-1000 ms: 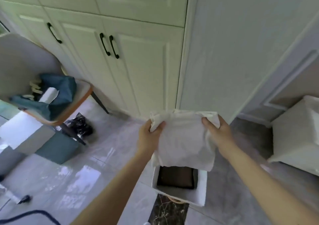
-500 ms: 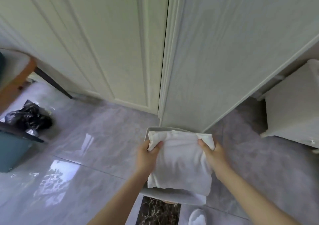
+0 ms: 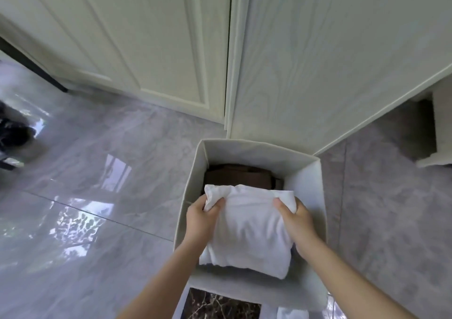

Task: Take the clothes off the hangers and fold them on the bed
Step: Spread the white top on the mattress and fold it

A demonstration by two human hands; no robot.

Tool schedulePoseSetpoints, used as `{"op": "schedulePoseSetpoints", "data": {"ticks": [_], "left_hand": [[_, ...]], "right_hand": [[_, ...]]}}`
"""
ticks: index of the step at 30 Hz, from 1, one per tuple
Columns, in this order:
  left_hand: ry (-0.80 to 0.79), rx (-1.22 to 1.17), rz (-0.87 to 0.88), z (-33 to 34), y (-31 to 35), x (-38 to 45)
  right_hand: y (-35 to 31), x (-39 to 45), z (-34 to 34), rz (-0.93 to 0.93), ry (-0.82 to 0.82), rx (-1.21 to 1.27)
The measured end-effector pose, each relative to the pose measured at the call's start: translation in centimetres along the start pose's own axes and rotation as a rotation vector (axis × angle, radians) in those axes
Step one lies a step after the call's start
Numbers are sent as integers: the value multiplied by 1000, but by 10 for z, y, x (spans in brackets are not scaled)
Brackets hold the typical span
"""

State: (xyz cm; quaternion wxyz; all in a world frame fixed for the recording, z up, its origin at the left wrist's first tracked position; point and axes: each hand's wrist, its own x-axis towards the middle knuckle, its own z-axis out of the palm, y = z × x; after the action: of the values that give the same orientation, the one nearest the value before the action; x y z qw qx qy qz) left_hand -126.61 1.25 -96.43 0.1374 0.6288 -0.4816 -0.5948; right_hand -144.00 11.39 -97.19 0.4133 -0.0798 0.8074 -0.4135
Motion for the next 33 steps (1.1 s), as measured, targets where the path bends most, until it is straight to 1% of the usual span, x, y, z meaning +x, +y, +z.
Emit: {"op": "schedulePoseSetpoints", "data": {"ticks": [7, 13, 17, 18, 20, 21, 22, 24, 25, 26, 28, 30, 33], "left_hand": [[12, 23, 19, 36, -25, 75], [178, -65, 8, 61, -46, 146], [227, -30, 183, 72, -61, 171], [244, 54, 241, 75, -65, 174], [314, 407, 377, 80, -73, 172], [344, 593, 497, 83, -75, 166], [347, 745, 653, 84, -77, 159], [240, 970, 940, 86, -83, 151], [177, 1060, 1012, 85, -89, 149], [123, 1129, 1029, 83, -96, 150], [48, 1215, 959, 81, -110, 155], [56, 1274, 889, 80, -123, 163], [49, 1315, 845, 78, -134, 176]], "right_hand": [[45, 84, 32, 40, 2, 53], [65, 153, 58, -27, 15, 108], [81, 183, 64, -83, 74, 48], [86, 184, 64, -122, 84, 23], [91, 180, 62, -235, 92, -75], [92, 176, 62, -301, 104, -152], [93, 169, 61, -358, 125, -255], [94, 152, 60, -451, 183, -516], [96, 146, 60, -524, 195, -646], [100, 140, 61, -610, 167, -772], [110, 137, 61, -719, 72, -1008], [119, 141, 60, -738, 15, -1178], [130, 150, 57, -717, -2, -1290]]}}
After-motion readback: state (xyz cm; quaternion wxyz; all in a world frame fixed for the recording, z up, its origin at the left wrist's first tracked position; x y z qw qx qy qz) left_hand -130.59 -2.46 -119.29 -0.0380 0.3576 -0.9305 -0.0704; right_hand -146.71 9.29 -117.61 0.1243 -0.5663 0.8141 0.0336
